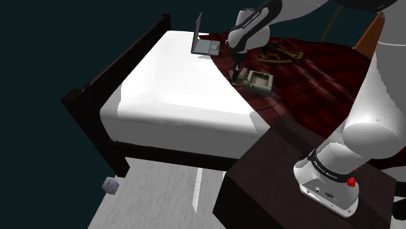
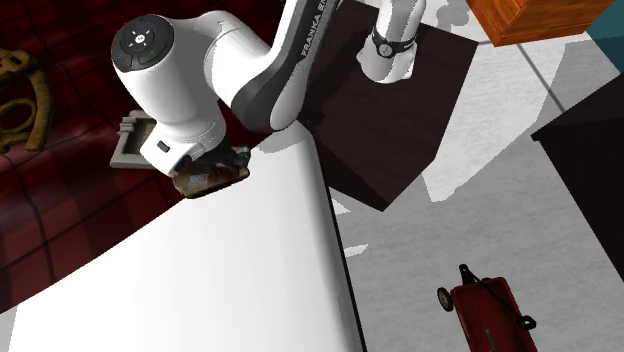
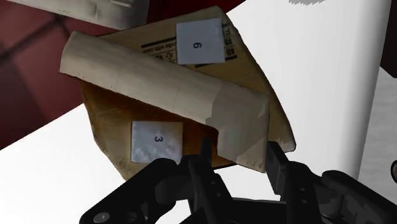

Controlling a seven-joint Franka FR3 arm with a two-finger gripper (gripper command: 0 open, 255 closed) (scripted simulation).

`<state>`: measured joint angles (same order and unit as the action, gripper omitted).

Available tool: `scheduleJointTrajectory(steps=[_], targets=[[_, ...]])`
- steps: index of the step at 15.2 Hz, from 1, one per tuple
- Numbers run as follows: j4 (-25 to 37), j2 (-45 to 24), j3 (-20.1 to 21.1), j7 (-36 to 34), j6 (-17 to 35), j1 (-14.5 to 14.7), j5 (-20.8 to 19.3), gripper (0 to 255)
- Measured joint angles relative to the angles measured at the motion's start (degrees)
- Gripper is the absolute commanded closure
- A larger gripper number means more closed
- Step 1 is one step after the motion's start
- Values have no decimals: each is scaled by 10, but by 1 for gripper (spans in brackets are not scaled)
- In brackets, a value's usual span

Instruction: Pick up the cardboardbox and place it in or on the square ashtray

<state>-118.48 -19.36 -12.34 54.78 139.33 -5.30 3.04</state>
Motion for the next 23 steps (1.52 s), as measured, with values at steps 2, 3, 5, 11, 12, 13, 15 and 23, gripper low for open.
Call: scheduleJointTrajectory(steps=[2, 3, 5, 11, 12, 13, 15, 23], targets=[[15, -8, -5, 28, -7, -19, 6, 255], [23, -12, -7, 40, -11, -28, 9, 255], [33, -18, -12, 66, -15, -47, 14, 255], [107, -52, -24, 145, -56, -108, 32, 255], [123, -62, -26, 159, -61, -120, 36, 255], [132, -66, -28, 171, -66, -129, 38, 255], [167, -85, -30, 195, -83, -151, 45, 255], [229, -140, -29, 241, -92, -194, 62, 255]])
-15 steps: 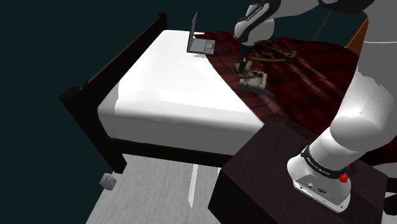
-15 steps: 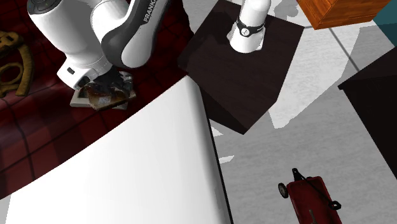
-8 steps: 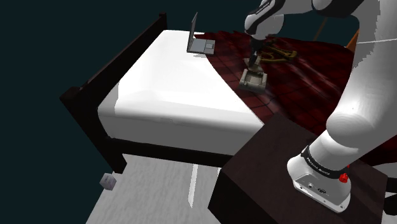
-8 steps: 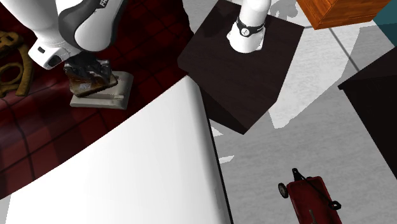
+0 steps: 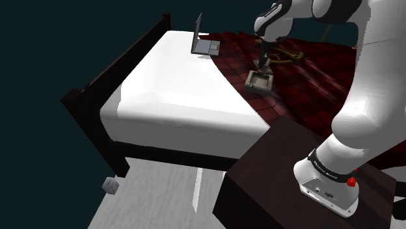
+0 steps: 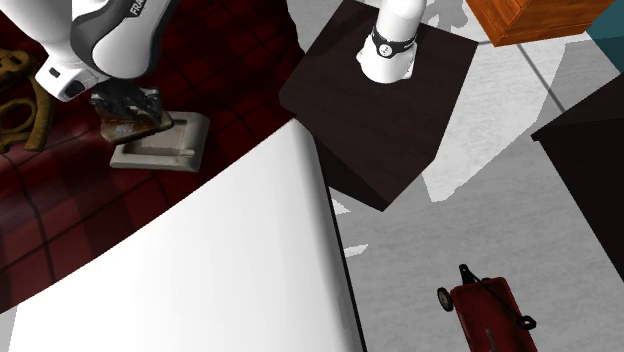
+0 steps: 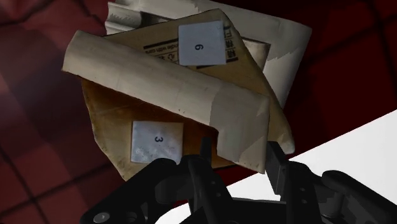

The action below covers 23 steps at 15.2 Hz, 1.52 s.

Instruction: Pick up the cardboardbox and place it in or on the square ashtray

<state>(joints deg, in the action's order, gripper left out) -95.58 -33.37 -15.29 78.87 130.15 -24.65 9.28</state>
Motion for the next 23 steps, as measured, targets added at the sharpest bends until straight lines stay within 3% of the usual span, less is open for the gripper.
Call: scheduleJointTrajectory(steps=[15, 22, 23], targets=[[-1, -75, 16, 11, 76, -12, 20, 255], [-4, -79, 17, 12, 82, -13, 22, 255], [-4, -79, 17, 12, 82, -13, 22, 0]])
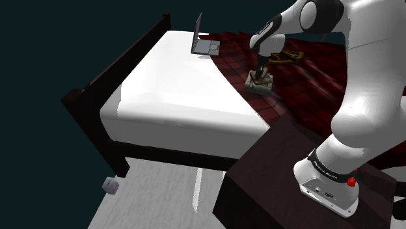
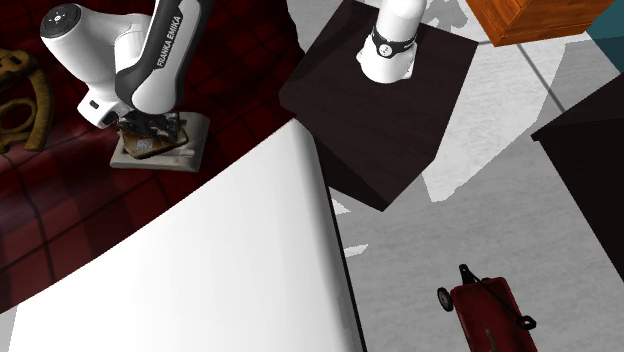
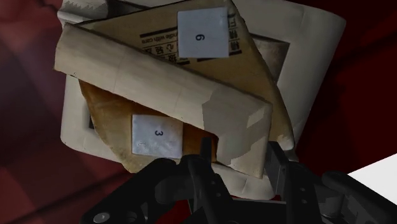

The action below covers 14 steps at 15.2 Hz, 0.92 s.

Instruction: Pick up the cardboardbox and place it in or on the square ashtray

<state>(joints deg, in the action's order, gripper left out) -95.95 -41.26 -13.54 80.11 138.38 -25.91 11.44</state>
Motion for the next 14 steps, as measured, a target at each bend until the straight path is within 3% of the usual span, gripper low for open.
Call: scheduleJointTrajectory(steps=[6, 14], targets=[[0, 0, 0, 0, 0, 0, 0, 0], [-8, 52, -11, -8, -43, 9, -13, 0]])
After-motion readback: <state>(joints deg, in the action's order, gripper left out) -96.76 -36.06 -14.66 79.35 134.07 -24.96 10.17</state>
